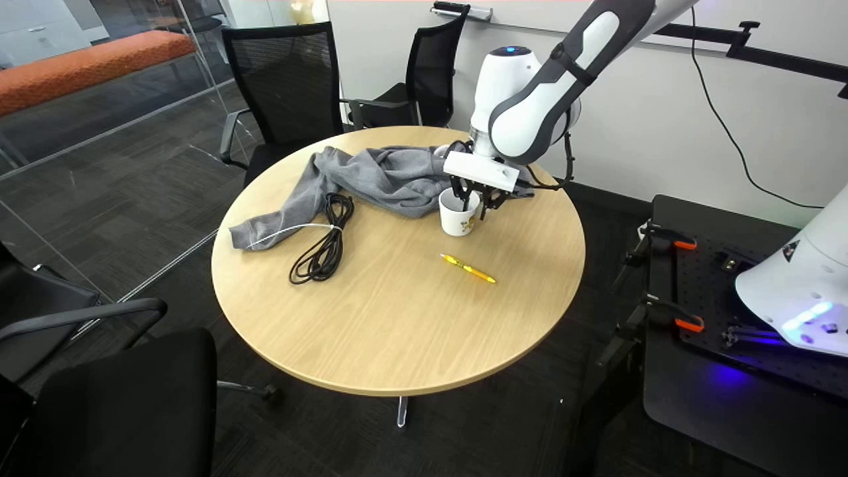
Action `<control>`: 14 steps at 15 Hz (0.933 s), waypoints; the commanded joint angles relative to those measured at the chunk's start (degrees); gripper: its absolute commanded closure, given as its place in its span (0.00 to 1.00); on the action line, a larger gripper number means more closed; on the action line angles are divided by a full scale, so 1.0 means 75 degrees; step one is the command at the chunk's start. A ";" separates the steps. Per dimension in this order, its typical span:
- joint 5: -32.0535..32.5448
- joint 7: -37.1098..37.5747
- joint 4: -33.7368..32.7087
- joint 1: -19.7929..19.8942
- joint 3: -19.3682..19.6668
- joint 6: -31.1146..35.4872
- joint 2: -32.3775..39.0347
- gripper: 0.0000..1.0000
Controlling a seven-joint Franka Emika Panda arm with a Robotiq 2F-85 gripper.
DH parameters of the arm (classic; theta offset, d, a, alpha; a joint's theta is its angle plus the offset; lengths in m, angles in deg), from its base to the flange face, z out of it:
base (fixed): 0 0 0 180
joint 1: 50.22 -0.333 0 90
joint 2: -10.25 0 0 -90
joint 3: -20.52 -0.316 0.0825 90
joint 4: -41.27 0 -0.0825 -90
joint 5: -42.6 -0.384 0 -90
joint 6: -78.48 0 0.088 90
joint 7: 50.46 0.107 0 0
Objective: Move the white cup to the right of the table
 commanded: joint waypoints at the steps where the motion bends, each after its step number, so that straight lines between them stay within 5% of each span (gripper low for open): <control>1: 0.0218 0.0276 0.0563 -0.0245 0.0114 0.0056 -0.0572 0.31; 8: 0.0833 0.1055 0.1324 -0.0811 0.0553 0.0406 -0.1256 0.03; 14: 0.2639 0.2229 0.1896 -0.1549 0.1186 0.0689 -0.1909 0.00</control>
